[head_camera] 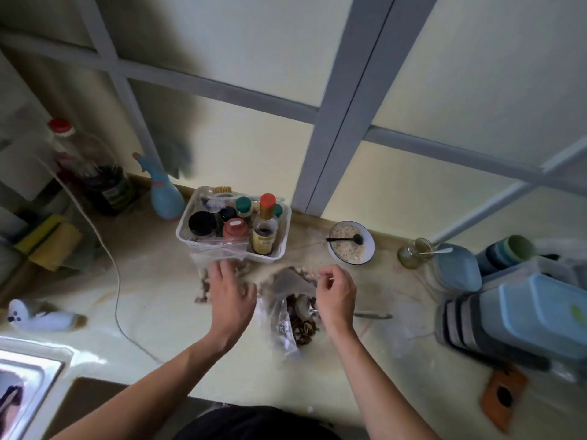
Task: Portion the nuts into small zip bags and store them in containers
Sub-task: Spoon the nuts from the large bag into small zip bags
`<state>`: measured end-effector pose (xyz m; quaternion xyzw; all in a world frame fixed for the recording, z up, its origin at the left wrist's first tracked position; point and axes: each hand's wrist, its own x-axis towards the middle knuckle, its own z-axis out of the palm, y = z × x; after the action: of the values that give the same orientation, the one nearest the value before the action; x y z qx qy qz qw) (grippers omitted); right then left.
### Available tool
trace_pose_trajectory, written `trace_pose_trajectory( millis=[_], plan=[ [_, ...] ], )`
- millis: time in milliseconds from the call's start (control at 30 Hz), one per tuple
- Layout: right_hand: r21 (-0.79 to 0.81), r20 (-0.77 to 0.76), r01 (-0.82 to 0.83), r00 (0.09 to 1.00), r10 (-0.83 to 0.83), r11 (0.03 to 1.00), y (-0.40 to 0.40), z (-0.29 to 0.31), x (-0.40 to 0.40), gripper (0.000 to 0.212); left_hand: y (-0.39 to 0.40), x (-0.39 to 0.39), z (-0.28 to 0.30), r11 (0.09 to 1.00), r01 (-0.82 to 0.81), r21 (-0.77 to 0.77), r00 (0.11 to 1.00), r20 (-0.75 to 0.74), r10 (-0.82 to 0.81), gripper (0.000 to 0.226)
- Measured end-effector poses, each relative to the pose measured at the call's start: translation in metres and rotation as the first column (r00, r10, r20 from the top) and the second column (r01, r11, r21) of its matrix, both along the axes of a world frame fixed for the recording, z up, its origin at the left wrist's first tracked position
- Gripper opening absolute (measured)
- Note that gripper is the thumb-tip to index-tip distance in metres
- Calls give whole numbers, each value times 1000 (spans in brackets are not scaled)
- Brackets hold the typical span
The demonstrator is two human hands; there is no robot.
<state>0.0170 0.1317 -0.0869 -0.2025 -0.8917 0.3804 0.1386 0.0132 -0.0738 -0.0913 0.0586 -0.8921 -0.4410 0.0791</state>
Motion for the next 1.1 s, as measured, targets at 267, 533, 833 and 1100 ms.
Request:
trace_pose_trajectory(
  millis=[267, 533, 833, 1100],
  plan=[
    [-57, 48, 391, 920, -388, 919, 129, -30, 57, 29, 125, 43, 21, 936, 352, 24, 936, -35, -351, 24],
    [54, 460, -227, 870, 177, 972, 202, -98, 128, 27, 182, 83, -23, 702, 702, 121, 579, 476, -662, 32],
    [239, 512, -379, 832, 216, 894, 213, -112, 136, 43, 194, 107, -58, 832, 545, 100, 540, 717, -440, 29],
    [378, 304, -250, 943, 135, 891, 234, -97, 121, 38, 199, 109, -59, 890, 431, 150, 578, 712, -399, 19]
  ],
)
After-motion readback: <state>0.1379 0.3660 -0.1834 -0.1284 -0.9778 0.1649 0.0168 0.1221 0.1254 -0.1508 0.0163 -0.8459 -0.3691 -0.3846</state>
